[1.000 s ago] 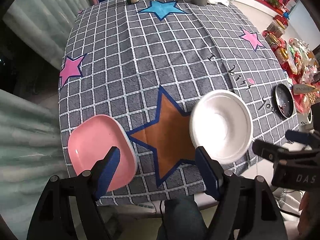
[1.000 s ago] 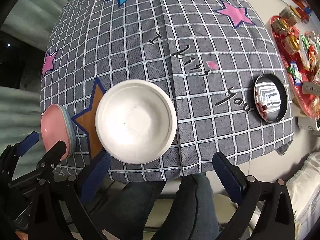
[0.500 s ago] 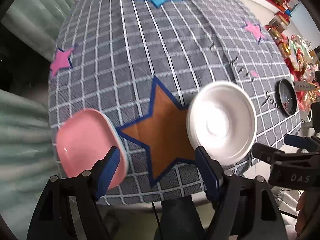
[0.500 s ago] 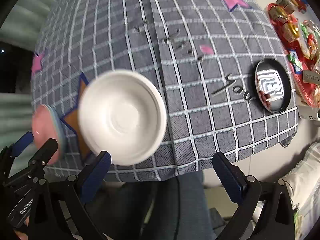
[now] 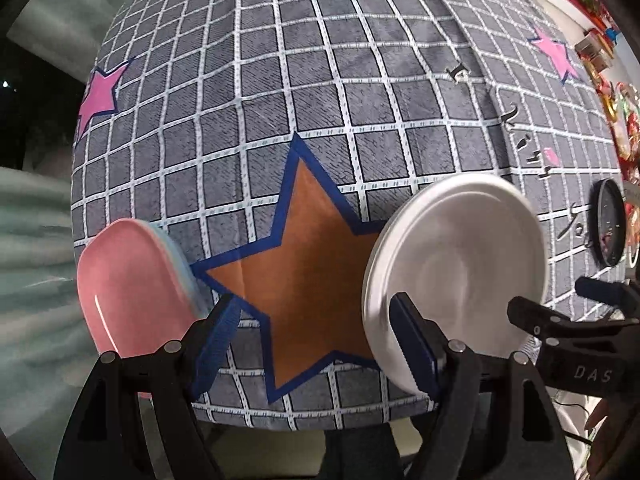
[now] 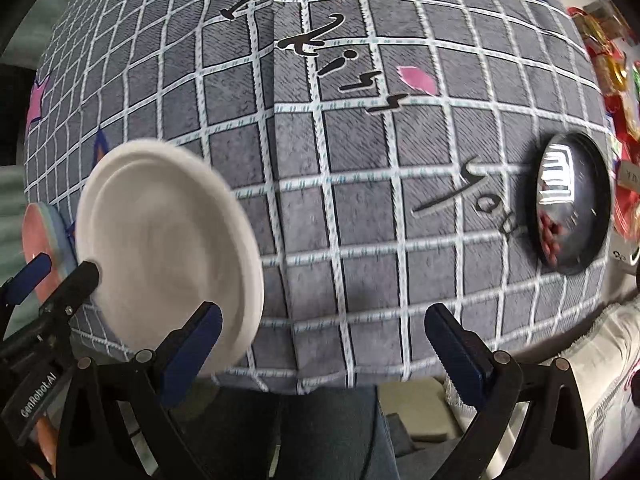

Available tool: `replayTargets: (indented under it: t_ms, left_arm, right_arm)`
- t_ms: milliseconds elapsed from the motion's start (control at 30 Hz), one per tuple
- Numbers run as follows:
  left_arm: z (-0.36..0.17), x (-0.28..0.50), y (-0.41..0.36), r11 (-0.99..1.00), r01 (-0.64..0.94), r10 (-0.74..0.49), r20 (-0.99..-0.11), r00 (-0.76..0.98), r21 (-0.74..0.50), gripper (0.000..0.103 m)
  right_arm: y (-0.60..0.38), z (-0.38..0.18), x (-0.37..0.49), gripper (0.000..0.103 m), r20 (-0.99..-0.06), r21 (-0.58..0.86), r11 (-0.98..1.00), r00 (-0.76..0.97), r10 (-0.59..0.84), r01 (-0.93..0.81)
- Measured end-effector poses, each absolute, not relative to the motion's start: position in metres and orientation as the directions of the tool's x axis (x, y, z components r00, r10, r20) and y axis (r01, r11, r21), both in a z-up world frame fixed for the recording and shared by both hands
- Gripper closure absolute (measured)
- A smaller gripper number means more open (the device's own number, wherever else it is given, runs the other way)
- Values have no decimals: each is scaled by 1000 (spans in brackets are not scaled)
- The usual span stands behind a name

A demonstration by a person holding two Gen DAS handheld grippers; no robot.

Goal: Organize plates and bowls
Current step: 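Close both grippers on the rim of the white bowl stack, then lift the bowl stack onto the pink plate stack and open both grippers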

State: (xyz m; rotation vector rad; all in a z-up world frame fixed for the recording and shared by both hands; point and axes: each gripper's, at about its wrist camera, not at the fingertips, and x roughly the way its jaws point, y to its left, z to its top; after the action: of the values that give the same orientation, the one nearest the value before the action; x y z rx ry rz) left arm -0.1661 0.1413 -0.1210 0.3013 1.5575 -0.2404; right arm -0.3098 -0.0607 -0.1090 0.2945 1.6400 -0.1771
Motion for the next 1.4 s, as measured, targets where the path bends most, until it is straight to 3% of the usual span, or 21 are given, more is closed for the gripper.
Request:
replayTargets:
  t_ms: [267,633,733,833,900,1000,1233,1400]
  left_arm:
    - [-152,-176,125,932,359,72,-997,-34,55,23]
    - [-157,-178,110,950,307,61,-998,-14,54,23]
    - [-158,-181,110,950,309,59,-998,-26,49,29]
    - [-158,-194,106,950,312,22,-998,-56,4,46]
    - [-156,-205,95,946,322,7,-998,-66,-15,57]
    - [-153,-214,83,944,329,16,-998,-62,-5,63]
    - [-143,-237,75,947,321,39,-998,-39,25,66]
    - [-122,-259,75,951,308,41,-999,-26,31,66]
  right_arm:
    - [-54,-140,-282,1,-985,110,968,-103,136,224]
    - [-57,-135,-272,0,-989,93,975,-93,114,203]
    - [-58,-140,-273,1,-985,110,973,-111,135,205]
    - [-56,-136,-269,16,-982,141,967,-91,164,214]
    - [-48,-128,-272,43,-981,161,968,-77,179,195]
    - [-38,-124,-273,68,-967,224,961,-81,240,164]
    - [-37,-129,-268,76,-949,284,946,-97,300,154]
    - [-35,-124,-274,76,-947,291,945,-95,306,150]
